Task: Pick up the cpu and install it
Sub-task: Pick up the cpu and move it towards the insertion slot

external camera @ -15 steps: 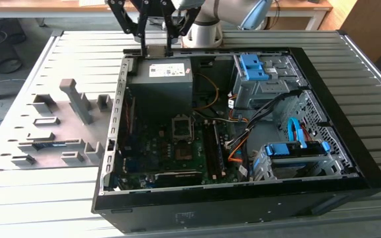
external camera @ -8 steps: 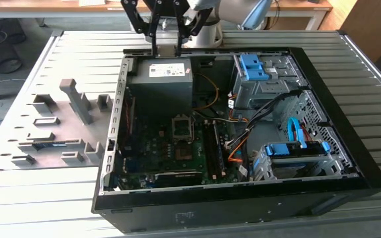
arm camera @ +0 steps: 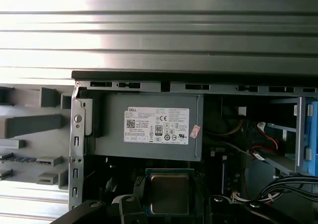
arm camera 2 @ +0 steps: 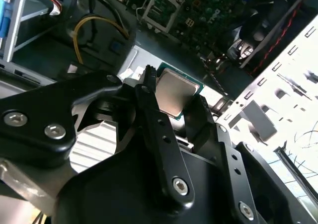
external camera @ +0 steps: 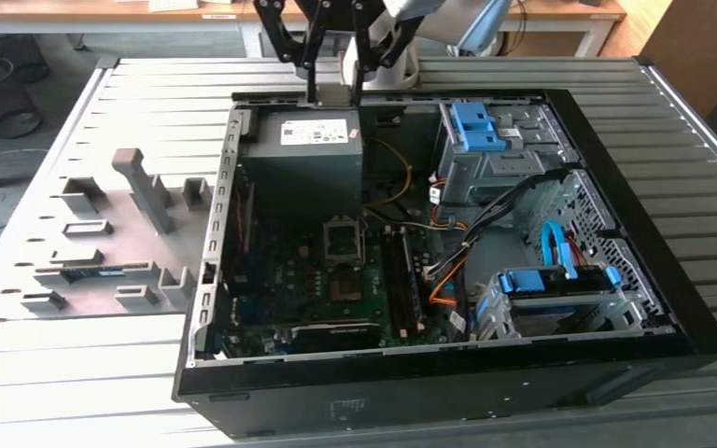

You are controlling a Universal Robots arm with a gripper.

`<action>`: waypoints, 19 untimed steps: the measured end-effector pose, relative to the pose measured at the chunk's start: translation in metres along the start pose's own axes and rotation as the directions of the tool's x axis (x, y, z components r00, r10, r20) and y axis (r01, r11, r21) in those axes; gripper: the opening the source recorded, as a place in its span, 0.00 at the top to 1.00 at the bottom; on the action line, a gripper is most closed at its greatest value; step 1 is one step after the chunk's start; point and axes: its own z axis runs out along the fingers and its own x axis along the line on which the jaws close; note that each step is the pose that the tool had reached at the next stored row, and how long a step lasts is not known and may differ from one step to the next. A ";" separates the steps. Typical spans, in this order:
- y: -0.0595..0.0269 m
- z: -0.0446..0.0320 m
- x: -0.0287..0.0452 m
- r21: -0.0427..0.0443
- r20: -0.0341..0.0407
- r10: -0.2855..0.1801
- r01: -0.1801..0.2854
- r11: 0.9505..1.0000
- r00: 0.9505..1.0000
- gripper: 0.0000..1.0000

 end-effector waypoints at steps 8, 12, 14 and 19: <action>-0.0001 0.0001 -0.0047 -0.060 0.001 -0.005 0.005 0.998 1.000 0.53; -0.0003 -0.0001 -0.0049 -0.060 0.001 -0.005 0.005 0.998 1.000 0.53; -0.0004 0.0000 -0.0049 -0.060 0.001 -0.005 0.005 0.998 1.000 0.53; -0.0005 0.0006 -0.0048 -0.059 0.049 -0.005 0.008 0.998 0.999 0.53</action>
